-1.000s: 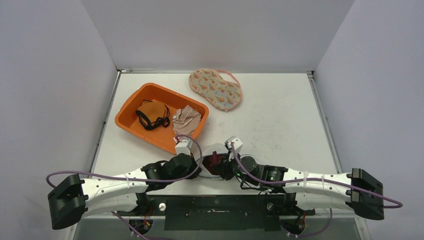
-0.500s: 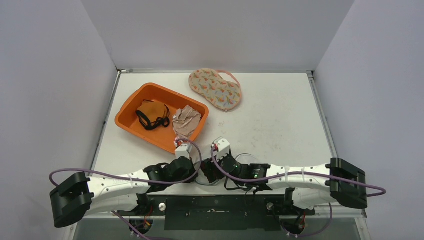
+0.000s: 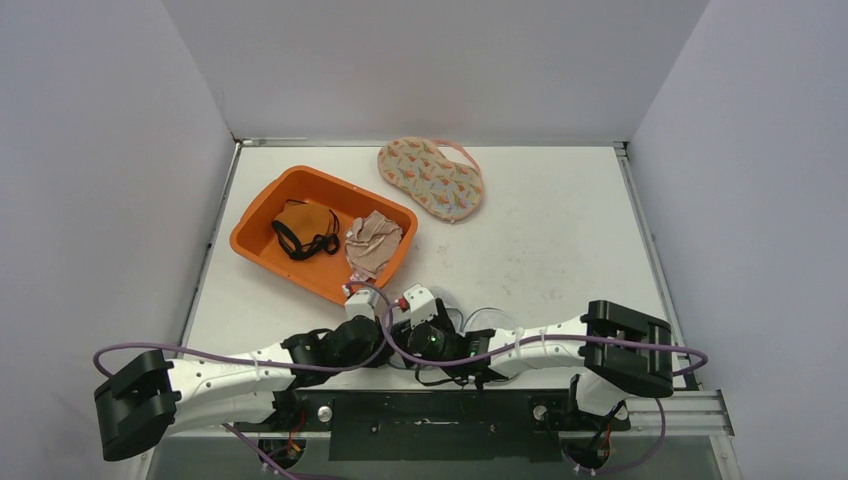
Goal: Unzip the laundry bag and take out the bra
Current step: Pick up the bra from the laundry bag.
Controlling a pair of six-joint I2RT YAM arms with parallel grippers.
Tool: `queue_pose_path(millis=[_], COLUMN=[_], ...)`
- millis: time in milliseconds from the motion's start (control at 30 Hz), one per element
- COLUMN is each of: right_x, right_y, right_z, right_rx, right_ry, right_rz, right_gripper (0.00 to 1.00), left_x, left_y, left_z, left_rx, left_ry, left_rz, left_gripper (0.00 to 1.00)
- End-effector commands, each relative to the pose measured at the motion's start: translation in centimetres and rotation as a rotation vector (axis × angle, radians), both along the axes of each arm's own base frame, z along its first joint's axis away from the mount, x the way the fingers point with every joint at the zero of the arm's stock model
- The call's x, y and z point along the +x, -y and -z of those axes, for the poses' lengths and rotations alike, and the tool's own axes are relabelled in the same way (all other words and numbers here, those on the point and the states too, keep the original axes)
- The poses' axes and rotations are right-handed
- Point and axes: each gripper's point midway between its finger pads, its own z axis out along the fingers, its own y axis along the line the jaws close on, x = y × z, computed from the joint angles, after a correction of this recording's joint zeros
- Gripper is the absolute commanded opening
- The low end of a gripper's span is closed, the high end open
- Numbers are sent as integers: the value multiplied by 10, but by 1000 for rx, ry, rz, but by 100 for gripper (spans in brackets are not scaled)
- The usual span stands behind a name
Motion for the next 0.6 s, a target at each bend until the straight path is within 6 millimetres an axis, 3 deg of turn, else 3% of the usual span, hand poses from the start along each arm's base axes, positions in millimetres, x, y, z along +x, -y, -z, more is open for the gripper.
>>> queue_pose_path(millis=[0, 233, 367, 567], right_x=[17, 18, 25, 20], right_y=[-3, -9, -7, -16], right_z=[-10, -23, -19, -29], right_rx=[83, 258, 255, 318], right_ry=[58, 97, 96, 116], right_rz=[123, 182, 226, 176], right_gripper=[68, 65, 51, 64], left_x=[4, 2, 2, 2], left_y=[1, 2, 3, 4], left_z=[-6, -5, -7, -9], left_rx=[-19, -28, -39, -47], left_ry=[19, 14, 16, 19], left_rz=[-10, -3, -1, -1], left_gripper=[0, 0, 0, 0])
